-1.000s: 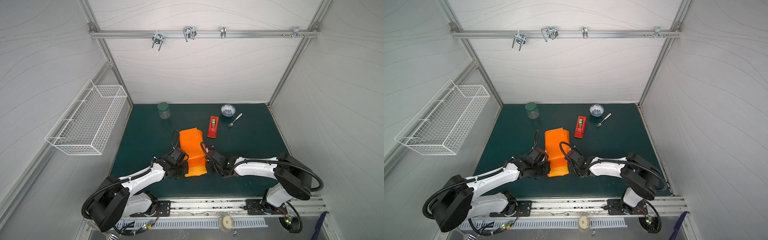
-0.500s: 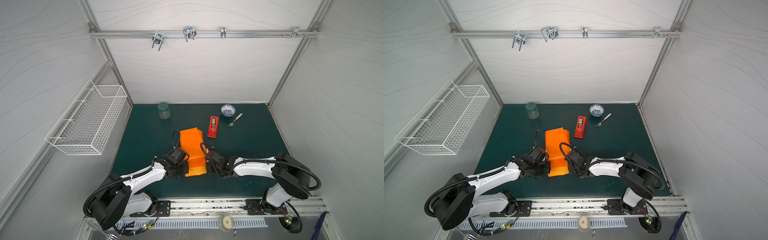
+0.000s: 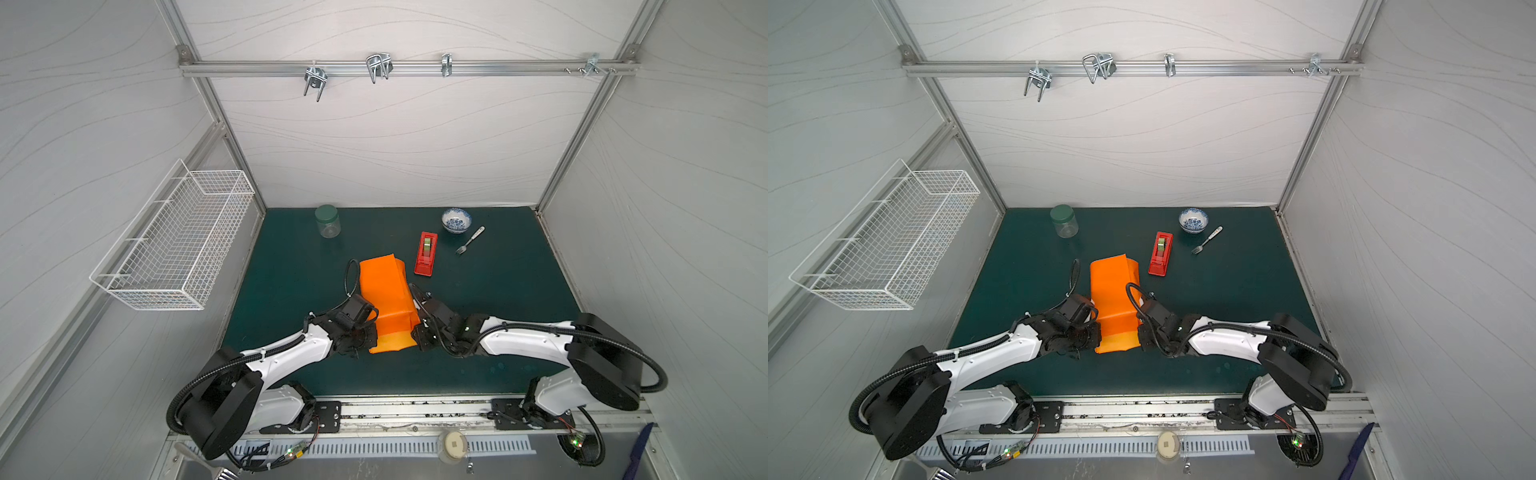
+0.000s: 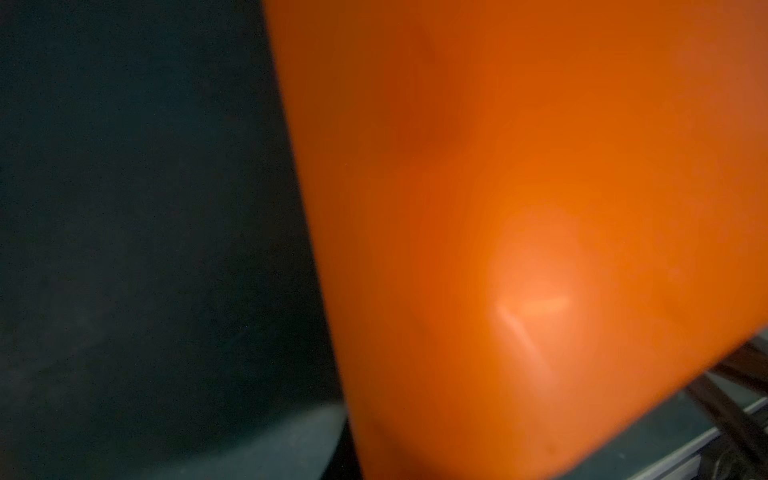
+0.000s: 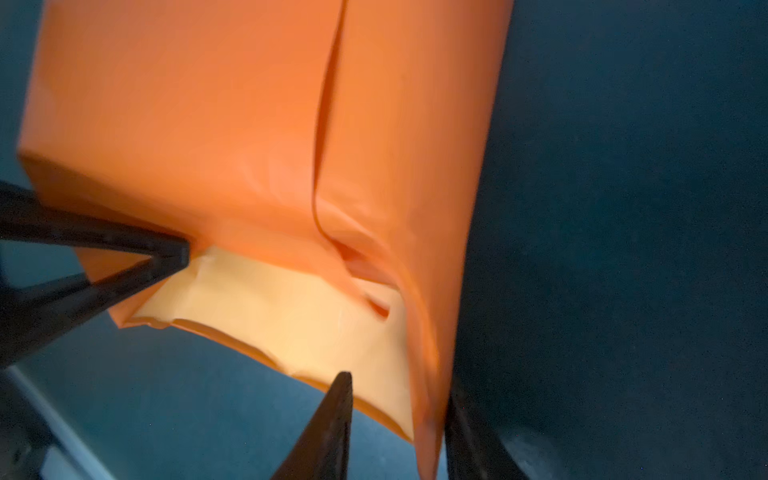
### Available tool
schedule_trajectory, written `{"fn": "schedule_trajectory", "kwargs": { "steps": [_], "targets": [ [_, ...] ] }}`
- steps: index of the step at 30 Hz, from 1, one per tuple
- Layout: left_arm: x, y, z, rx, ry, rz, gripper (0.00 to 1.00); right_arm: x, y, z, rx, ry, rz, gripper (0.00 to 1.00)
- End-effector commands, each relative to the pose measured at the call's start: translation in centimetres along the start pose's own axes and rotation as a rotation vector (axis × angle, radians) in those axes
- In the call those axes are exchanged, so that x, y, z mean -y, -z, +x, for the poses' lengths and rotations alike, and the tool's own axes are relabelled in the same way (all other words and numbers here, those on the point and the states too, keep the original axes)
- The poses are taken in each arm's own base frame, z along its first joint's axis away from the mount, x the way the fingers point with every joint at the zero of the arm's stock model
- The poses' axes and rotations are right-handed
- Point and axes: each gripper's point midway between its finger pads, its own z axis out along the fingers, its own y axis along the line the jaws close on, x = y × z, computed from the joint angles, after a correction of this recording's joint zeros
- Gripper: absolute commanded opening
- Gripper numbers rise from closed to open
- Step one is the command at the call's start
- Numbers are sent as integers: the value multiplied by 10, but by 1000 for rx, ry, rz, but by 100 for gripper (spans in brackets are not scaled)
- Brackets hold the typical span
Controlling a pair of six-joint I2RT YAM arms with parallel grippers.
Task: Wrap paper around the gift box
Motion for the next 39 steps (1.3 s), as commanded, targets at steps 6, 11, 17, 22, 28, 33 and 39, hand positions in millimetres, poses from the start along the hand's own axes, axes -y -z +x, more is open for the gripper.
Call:
{"fn": "schedule_trajectory", "kwargs": {
  "steps": [6,11,17,22,28,33,39],
  "targets": [
    [17,32,-16,70,-11,50,59,3,18,3,-58,35,-106,43],
    [15,62,-21,122,-24,36,65,1,22,-3,-52,33,-153,45],
    [31,91,-52,209,-17,84,76,5,25,-7,-27,10,-179,47],
    [29,76,-80,167,31,70,80,11,26,-10,-22,-16,-176,54],
    [31,55,-94,148,26,52,81,29,35,-16,6,-47,-146,54],
    [23,39,-89,123,22,29,81,47,30,-18,4,-67,-57,52],
    [13,26,-76,94,34,18,79,55,14,-14,-43,-68,-10,49]
  ]
}}
